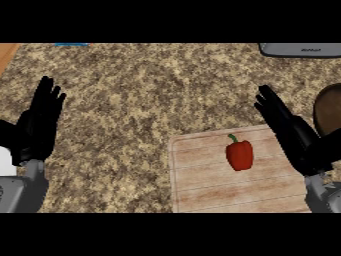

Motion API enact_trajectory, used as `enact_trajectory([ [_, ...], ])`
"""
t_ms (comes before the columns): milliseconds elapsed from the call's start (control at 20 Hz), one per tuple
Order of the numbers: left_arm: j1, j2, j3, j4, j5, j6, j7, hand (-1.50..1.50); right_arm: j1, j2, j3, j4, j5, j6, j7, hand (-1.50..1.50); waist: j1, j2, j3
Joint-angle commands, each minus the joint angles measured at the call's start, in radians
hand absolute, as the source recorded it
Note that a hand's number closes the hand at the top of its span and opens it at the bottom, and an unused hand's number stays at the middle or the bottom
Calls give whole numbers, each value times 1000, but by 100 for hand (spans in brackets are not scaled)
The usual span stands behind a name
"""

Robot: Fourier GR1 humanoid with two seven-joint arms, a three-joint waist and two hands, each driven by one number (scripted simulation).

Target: Pick the bell pepper from the cutting board and place it in the pan

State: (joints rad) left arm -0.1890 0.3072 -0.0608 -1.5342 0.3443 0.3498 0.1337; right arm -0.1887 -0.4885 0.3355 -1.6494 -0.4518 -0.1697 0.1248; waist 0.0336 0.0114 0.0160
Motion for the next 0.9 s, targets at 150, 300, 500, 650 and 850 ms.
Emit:
enact_trajectory([
  [150,-38,61,-7,-15,-36,-46,28,0,-219,18,-83,14,-111,227,-84,150,-6,-9,-14],
  [300,-24,46,-64,-2,-50,-76,33,0,-247,-182,-71,78,109,259,-94,150,-19,-6,-17],
  [500,28,52,-29,-18,-22,-83,33,0,-48,-251,-159,45,206,285,-410,150,-57,-14,-13],
  [650,49,49,-35,-15,-50,-97,-10,0,21,-311,-219,112,243,320,-490,-150,-46,-12,-15],
  [850,43,50,-27,-19,-37,-118,17,0,-7,-403,-222,83,326,383,-496,-150,-38,-13,-16],
])
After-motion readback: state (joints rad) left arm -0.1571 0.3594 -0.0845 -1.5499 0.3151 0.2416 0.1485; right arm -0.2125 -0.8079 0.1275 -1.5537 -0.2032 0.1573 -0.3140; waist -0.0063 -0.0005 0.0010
